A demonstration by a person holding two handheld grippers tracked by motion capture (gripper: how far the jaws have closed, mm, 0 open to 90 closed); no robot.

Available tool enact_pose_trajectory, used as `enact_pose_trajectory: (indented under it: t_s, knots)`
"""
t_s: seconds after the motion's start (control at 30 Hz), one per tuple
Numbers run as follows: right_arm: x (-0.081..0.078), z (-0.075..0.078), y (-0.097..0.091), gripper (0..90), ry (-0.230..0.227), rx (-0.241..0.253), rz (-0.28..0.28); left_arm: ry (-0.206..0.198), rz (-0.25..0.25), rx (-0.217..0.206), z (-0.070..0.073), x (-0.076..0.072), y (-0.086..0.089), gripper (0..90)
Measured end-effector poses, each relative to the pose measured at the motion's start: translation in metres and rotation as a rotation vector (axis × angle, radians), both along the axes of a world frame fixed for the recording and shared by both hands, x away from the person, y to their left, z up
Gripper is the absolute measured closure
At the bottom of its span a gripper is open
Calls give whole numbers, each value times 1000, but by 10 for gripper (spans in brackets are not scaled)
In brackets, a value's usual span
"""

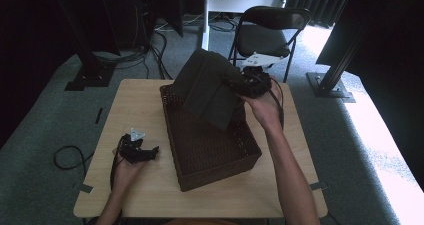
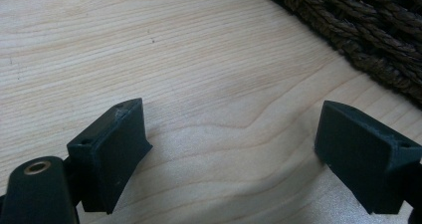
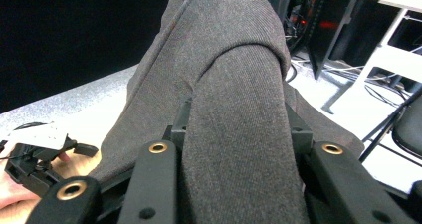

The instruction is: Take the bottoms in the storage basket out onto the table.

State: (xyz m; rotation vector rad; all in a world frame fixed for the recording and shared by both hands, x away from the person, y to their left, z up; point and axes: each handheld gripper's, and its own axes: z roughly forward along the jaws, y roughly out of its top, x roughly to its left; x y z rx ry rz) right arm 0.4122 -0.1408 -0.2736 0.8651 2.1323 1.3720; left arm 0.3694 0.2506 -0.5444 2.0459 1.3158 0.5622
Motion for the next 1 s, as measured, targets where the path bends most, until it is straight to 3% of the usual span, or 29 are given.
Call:
enact_pose_trajectory:
  t_s: [1.0]
  knots:
    - [7,2,-45,626,2,3,-116,0,0,0,0,0,0,131]
